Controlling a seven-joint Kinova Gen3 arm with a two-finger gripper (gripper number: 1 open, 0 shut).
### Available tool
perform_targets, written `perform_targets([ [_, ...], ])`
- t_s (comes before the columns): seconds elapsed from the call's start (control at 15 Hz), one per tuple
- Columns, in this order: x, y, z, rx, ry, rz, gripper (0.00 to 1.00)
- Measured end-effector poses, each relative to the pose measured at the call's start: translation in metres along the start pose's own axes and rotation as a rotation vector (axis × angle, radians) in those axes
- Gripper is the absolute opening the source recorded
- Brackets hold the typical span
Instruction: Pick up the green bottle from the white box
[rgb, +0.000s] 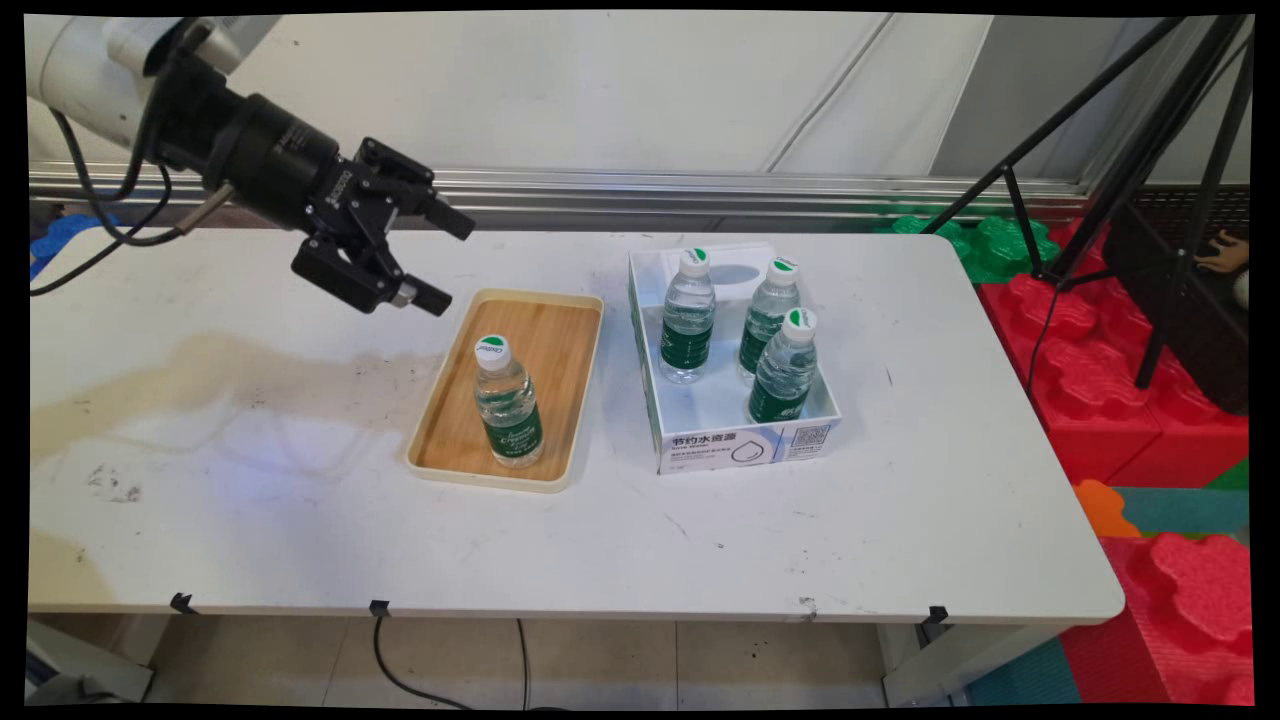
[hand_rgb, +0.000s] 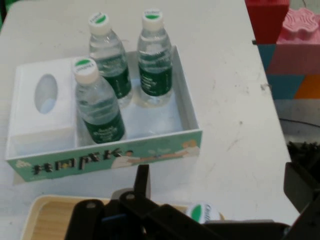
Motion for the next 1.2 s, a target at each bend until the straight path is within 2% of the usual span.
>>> perform_targets([
  [0.53, 0.017, -0.027, 0.023, 0.067, 0.017, -0.015, 1.0],
  [0.93, 0.028, -0.05, 0.068, 0.093, 0.013, -0.023, 1.0],
  [1.2, 0.032, -0.063, 0.109, 0.101, -0.002, -0.033, 1.0],
])
